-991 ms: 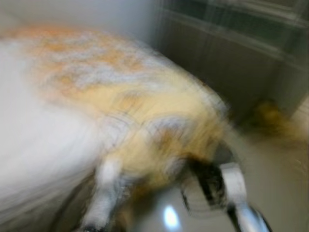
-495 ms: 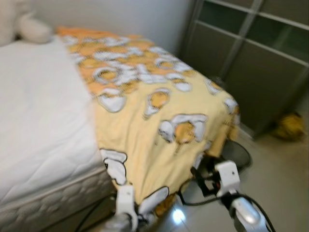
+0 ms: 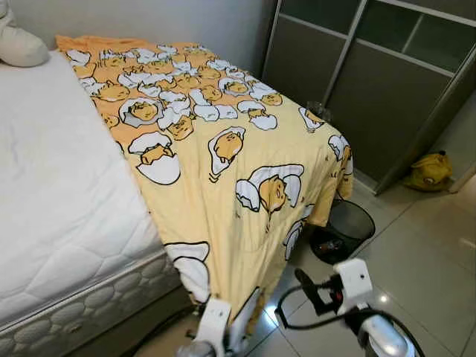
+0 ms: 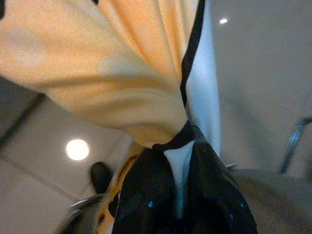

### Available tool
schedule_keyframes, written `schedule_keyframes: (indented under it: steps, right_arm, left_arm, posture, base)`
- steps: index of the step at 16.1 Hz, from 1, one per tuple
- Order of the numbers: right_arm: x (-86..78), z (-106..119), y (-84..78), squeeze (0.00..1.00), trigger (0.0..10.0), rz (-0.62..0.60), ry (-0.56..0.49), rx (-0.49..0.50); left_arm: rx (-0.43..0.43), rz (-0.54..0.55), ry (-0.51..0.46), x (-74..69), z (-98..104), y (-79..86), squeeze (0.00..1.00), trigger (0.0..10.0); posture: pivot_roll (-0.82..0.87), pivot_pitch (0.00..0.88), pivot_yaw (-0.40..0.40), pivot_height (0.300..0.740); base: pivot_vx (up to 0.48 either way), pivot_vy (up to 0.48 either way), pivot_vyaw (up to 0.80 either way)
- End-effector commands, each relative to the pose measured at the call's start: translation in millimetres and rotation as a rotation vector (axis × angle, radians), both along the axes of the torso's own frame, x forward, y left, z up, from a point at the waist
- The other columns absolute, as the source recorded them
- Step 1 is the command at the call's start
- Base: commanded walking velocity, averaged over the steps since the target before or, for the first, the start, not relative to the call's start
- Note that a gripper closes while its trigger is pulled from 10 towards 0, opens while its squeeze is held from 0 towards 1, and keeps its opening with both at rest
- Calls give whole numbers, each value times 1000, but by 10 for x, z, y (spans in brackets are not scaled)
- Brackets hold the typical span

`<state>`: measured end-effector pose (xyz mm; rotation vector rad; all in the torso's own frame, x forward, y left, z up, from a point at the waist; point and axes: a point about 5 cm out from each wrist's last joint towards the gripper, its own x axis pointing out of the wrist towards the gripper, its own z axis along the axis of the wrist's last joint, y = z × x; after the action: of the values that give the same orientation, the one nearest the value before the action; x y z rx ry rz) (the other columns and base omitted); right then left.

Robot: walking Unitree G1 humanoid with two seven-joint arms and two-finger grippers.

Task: Clean up the room

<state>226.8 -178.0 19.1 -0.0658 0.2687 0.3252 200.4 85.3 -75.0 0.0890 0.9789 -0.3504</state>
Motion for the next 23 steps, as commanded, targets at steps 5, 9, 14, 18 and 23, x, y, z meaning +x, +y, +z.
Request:
schedule_keyframes:
  steps: [5, 9, 14, 18, 23]
  right_arm:
    - [-55, 119, -57, 0, 10000, 11, -28, -2]
    - [173, 286, -52, 0, 10000, -73, -137, 39]
    - [611, 620, 49, 0, 10000, -162, -281, 105]
    - [756, 696, 99, 0, 10000, -162, -311, 113]
    - [698, 570, 52, 0, 10000, -153, -270, 117]
  left_arm:
    - [-8, -15, 76, -216, -101, -70, 1000, 10000]
    - [170, 91, -430, 437, 352, 587, 1000, 10000]
    - [122, 485, -945, 1093, 1414, 1210, 1000, 10000]
    - [154, 563, -974, 1046, 1497, 1157, 0, 10000]
    - [176, 517, -956, 978, 1445, 1029, 0, 10000]
  posture:
    - [-8, 45, -158, 740]
    - [59, 0, -91, 740]
    - [129, 0, -46, 740]
    - [127, 0, -46, 740]
    - [122, 0, -48, 740]
  base:
    - [0, 0, 0]
    - [0, 0, 0]
    - [0, -96, 119]
    - [0, -478, 553]
    - [0, -275, 506]
